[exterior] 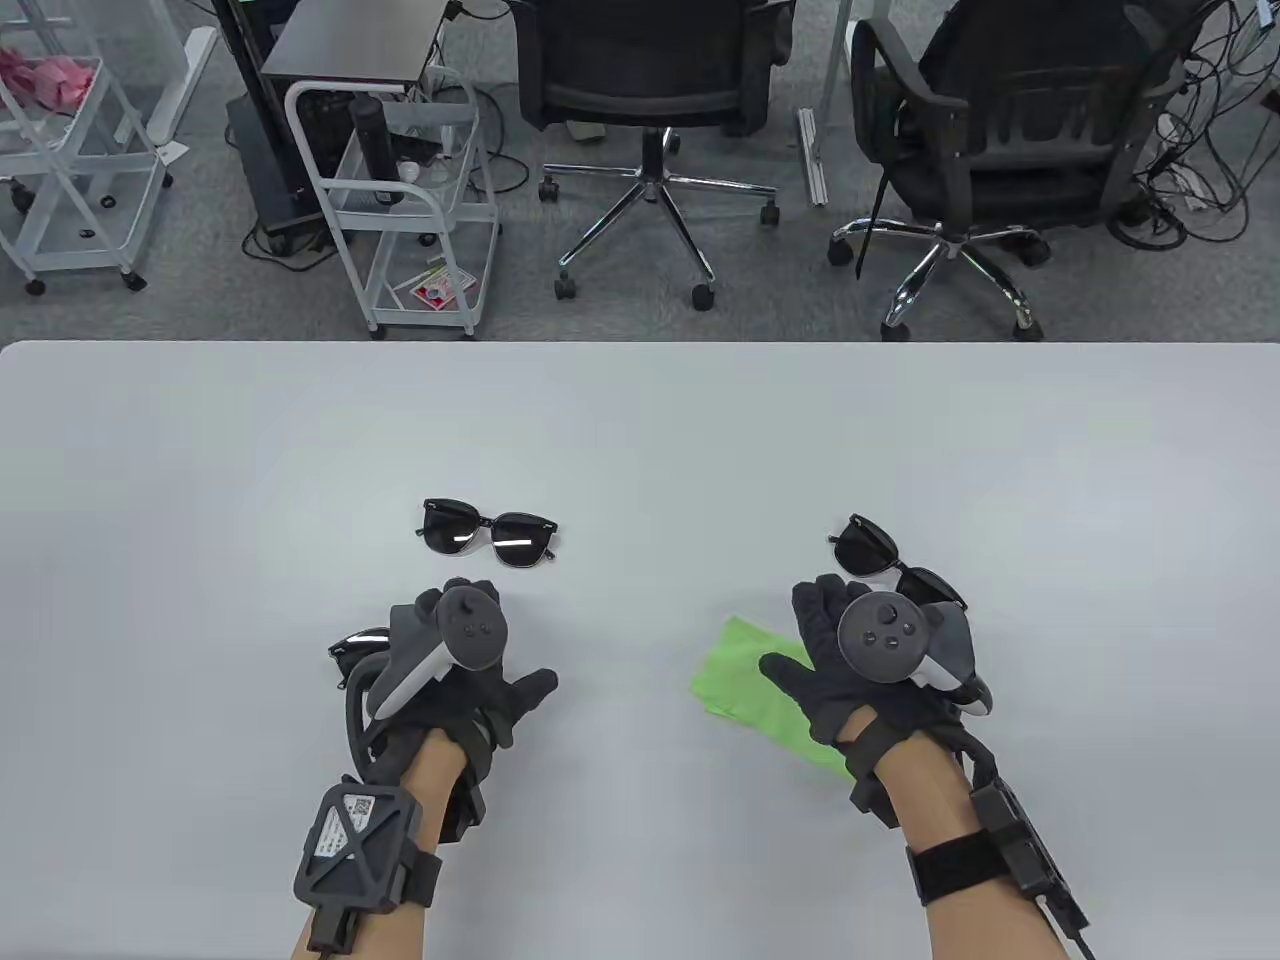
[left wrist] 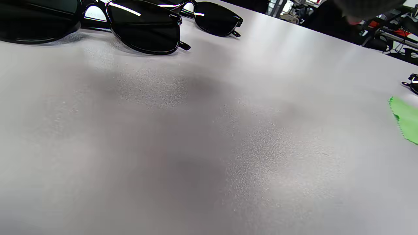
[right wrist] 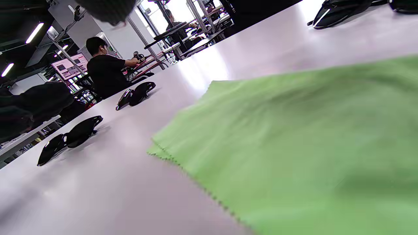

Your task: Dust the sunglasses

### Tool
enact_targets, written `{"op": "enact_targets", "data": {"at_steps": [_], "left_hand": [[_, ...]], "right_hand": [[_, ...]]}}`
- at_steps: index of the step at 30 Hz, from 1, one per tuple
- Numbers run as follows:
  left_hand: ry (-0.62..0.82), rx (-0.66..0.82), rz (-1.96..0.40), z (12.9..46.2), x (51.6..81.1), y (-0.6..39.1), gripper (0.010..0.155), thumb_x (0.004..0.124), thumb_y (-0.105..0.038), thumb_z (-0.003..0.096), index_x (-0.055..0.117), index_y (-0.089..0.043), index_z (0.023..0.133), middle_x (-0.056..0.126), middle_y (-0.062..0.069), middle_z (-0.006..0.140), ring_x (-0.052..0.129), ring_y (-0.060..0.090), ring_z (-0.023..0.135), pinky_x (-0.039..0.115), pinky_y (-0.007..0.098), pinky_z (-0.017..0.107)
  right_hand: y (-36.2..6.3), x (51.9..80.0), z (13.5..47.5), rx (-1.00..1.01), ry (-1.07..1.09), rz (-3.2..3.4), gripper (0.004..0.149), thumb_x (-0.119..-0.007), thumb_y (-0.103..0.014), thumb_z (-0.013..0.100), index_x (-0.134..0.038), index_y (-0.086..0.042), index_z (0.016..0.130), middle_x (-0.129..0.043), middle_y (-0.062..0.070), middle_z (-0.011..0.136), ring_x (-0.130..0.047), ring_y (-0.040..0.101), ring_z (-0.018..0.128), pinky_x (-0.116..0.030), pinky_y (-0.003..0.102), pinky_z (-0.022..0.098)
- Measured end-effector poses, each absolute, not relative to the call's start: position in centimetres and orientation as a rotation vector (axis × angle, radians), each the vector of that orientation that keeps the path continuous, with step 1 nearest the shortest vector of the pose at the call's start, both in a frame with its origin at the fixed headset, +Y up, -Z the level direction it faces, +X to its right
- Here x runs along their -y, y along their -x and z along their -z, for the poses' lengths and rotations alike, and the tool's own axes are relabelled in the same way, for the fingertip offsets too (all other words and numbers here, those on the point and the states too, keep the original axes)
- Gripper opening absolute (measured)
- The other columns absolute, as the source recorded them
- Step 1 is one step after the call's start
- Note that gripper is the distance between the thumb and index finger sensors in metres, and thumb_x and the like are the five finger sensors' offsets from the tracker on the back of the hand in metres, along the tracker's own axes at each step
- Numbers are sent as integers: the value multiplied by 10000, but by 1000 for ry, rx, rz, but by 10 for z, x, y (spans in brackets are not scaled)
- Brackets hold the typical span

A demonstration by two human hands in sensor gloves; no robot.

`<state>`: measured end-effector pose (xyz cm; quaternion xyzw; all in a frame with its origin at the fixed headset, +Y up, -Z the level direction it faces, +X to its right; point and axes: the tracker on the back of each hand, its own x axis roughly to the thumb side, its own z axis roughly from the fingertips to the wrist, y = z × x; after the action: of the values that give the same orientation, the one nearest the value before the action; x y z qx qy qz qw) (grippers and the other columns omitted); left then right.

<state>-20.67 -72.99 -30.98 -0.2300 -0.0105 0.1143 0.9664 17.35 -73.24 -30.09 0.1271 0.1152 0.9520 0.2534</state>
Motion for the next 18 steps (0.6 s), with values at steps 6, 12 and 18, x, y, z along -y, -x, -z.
{"op": "enact_targets", "data": {"at_steps": [6, 12, 18], "left_hand": [[464, 20, -233, 310, 729, 207, 1045, 597, -761, 312, -1, -242, 994, -10, 33, 1110, 32, 362, 1051, 185, 608, 743], [466, 22, -231, 310, 729, 207, 1043, 599, -759, 312, 2, -243, 995, -8, 33, 1110, 32, 362, 1051, 184, 608, 743], [464, 21, -231, 311, 729, 207, 1041, 603, -756, 314, 5, -247, 997, -6, 32, 1112, 32, 360, 1052, 182, 607, 744]], "right_hand": [[-174, 732, 301, -313, -347, -2594, 848, -638, -598, 518, -321, -37, 1069, -243, 266, 1114, -235, 561, 960, -322, 728, 595], [-175, 729, 302, -293, -346, -2592, 849, -640, -597, 518, -322, -36, 1070, -245, 265, 1114, -238, 561, 961, -323, 728, 595], [-176, 728, 302, -290, -348, -2596, 849, -643, -595, 518, -325, -34, 1069, -249, 265, 1114, -241, 561, 961, -323, 729, 595]]}}
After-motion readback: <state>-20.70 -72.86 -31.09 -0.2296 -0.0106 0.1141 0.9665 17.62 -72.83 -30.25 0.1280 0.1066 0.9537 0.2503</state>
